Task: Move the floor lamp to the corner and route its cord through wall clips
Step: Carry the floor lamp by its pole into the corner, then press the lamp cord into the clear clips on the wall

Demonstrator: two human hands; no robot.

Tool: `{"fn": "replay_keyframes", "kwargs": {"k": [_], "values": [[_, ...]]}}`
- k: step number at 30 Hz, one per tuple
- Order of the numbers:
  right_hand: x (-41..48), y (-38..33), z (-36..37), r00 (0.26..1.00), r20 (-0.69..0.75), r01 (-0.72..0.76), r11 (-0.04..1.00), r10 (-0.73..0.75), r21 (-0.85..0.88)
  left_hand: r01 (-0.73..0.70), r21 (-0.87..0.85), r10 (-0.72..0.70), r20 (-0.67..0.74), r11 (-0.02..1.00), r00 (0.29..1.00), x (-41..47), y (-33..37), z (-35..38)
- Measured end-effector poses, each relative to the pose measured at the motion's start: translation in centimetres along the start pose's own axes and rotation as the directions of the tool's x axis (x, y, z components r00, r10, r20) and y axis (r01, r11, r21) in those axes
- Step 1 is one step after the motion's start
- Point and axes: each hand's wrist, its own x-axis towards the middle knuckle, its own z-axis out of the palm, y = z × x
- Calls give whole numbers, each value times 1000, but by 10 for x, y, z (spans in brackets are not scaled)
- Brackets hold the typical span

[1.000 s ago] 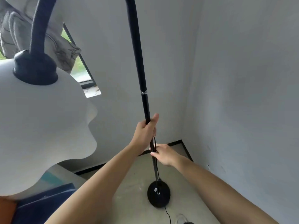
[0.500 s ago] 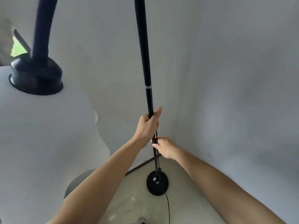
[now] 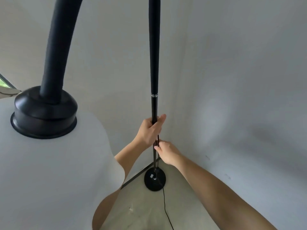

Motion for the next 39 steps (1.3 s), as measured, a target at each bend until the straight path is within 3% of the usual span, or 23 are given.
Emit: {"fn": "replay_keyframes", "kwargs": {"k": [4, 8, 14, 17, 20, 22, 24, 26, 29, 32, 34, 39], "values": [[-7, 22, -16, 1000, -29, 4, 999, -3, 40, -10, 4, 10, -74, 1000, 997, 3, -3, -3], [-28, 70, -22, 998, 64, -22, 999, 20, 29, 7, -35, -12, -156, 999, 988, 7, -7, -3], [-56, 139, -22, 991, 74, -116, 990, 110, 85, 79, 175, -25, -294, 981, 955, 12, -13, 8], [-61, 149, -33, 996, 23, -85, 987, 82, 137, 100, 221, -12, -369, 970, 930, 9, -12, 18], [-64, 143, -49, 1000, -22, 16, 987, -13, 163, 216, 264, -74, -460, 940, 885, -3, -26, 32], [-68, 134, -61, 997, -44, 65, 967, -56, 248, 374, 141, -249, -528, 917, 812, -15, -40, 45], [-71, 126, -74, 992, -66, 119, 947, -104, 298, 497, -37, -454, -472, 867, 756, -24, -45, 65], [-78, 122, -87, 985, -89, 169, 939, -149, 300, 533, -153, -553, -305, 832, 775, -31, -40, 90], [-85, 119, -94, 975, -20, 218, 943, -221, 249, 507, -216, -538, -121, 834, 834, -30, -28, 113], [-91, 124, -85, 970, 107, 195, 960, -219, 201, 491, -257, -513, -23, 833, 858, -26, -19, 119], [-96, 134, -79, 972, 125, 172, 966, -198, 193, 466, -273, -490, -24, 842, 871, -24, -16, 123], [-110, 174, -70, 995, 72, 48, 973, -66, 226, 290, -384, -383, -193, 877, 903, -6, 3, 128]]}}
